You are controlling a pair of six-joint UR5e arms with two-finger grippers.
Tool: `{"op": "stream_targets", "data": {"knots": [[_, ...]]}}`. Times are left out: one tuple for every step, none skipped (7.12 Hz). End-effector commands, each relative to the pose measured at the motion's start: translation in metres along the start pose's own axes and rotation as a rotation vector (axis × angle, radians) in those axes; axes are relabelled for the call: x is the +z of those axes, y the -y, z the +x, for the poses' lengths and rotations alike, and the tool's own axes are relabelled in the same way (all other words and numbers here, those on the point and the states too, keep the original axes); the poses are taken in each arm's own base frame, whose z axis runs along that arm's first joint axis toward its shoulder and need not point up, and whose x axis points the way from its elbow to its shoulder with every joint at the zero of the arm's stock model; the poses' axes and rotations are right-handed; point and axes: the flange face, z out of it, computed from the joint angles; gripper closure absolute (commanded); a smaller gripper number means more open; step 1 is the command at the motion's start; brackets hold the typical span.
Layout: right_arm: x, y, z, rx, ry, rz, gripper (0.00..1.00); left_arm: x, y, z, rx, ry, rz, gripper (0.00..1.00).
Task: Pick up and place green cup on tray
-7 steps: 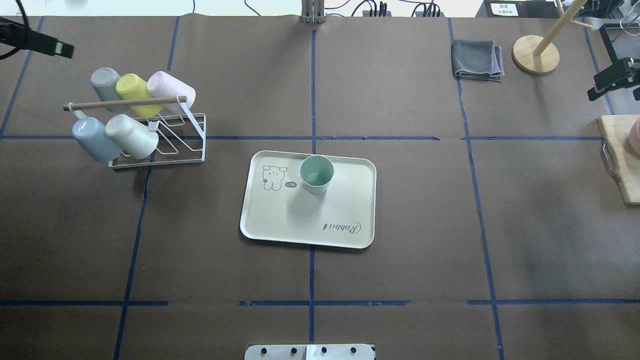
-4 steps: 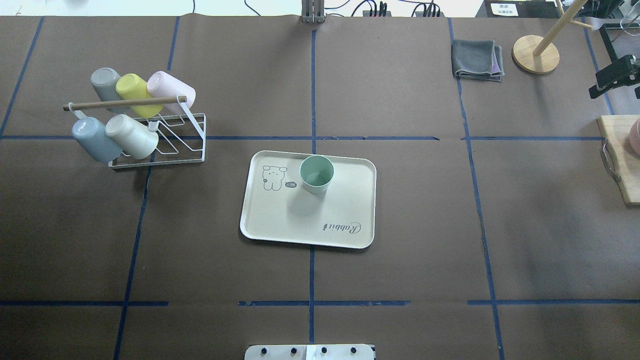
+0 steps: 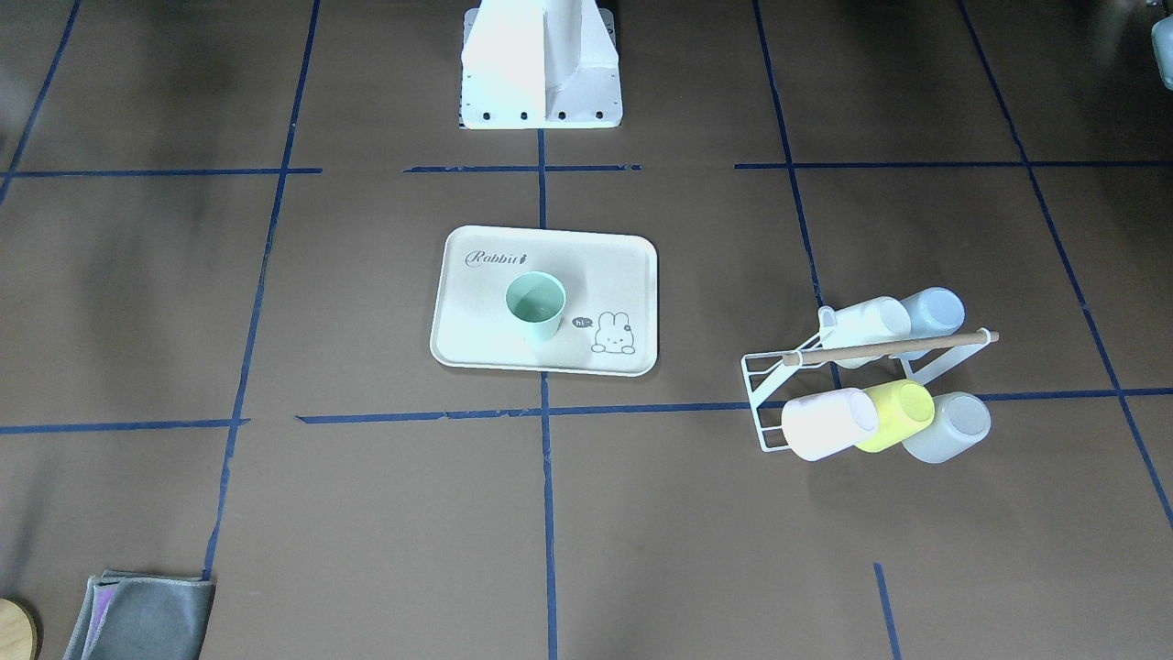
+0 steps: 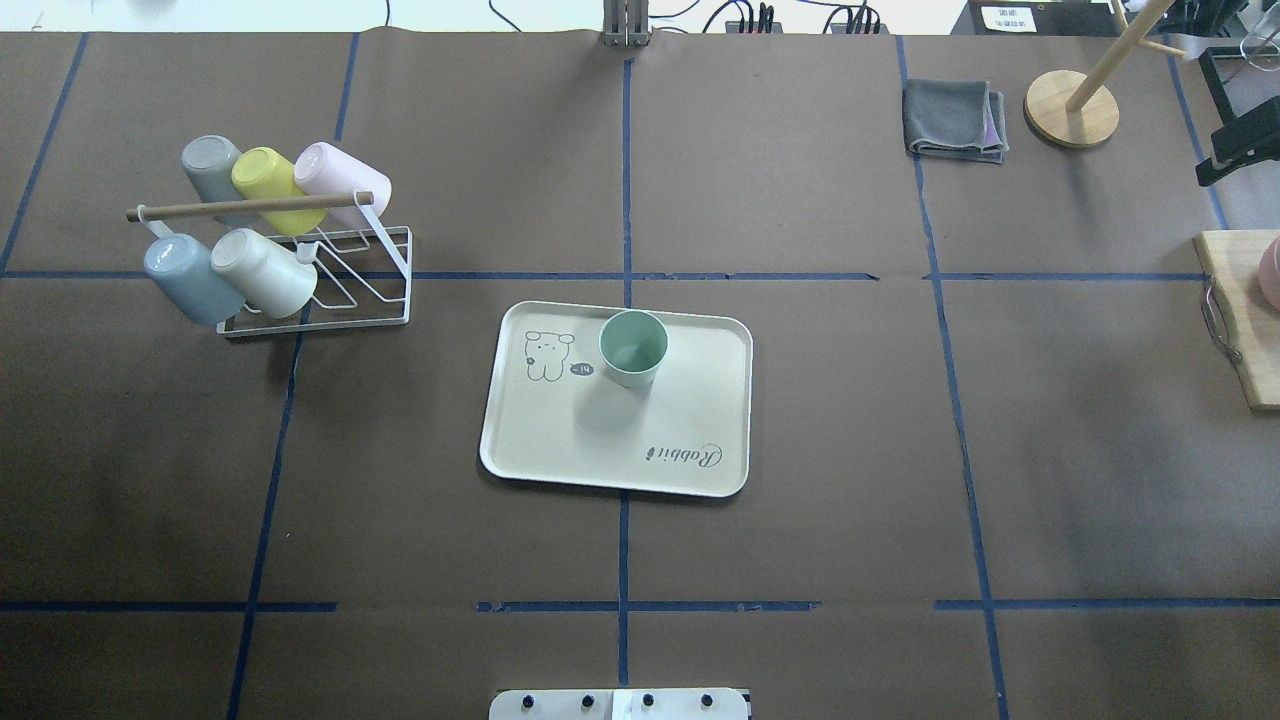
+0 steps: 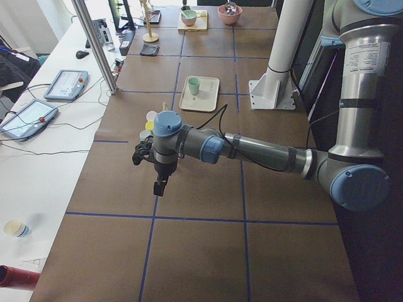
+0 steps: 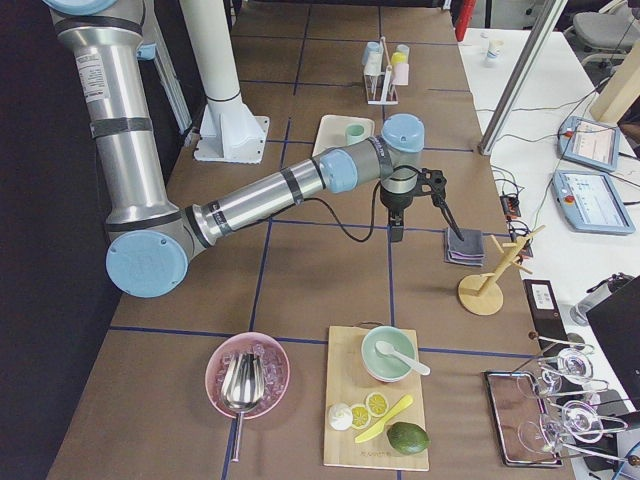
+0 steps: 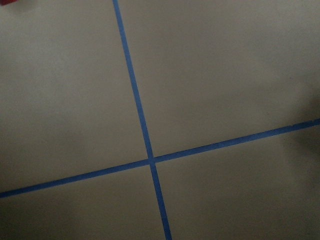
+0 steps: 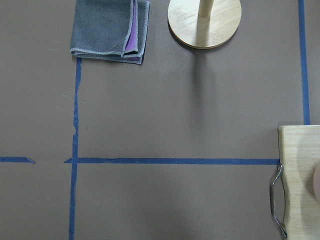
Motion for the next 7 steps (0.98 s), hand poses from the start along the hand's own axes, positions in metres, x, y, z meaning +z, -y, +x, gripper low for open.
{"op": "stream_targets", "data": {"knots": [[-0.007, 0.007, 0.015, 0.034, 0.021, 0.002, 0.00, 0.001, -0.018, -0.021, 0.013, -0.059, -0.033, 0.00], [-0.007, 0.008, 0.018, 0.038, 0.026, -0.001, 0.00, 0.023, -0.036, -0.044, 0.046, -0.023, -0.084, 0.00], [-0.007, 0.008, 0.021, 0.043, 0.030, -0.003, 0.00, 0.038, -0.044, -0.062, 0.030, 0.011, -0.115, 0.00], [-0.013, 0.009, 0.028, 0.042, 0.047, 0.000, 0.00, 0.043, -0.045, -0.065, 0.016, 0.007, -0.127, 0.00], [-0.015, 0.012, 0.047, 0.033, 0.049, 0.000, 0.00, 0.041, -0.042, -0.071, -0.013, 0.004, -0.142, 0.00], [-0.015, 0.016, 0.071, 0.020, 0.057, -0.004, 0.00, 0.039, -0.035, -0.079, -0.079, -0.066, -0.166, 0.00], [-0.013, 0.018, 0.089, 0.007, 0.057, -0.009, 0.00, 0.028, -0.030, -0.087, -0.121, -0.150, -0.158, 0.00]]}}
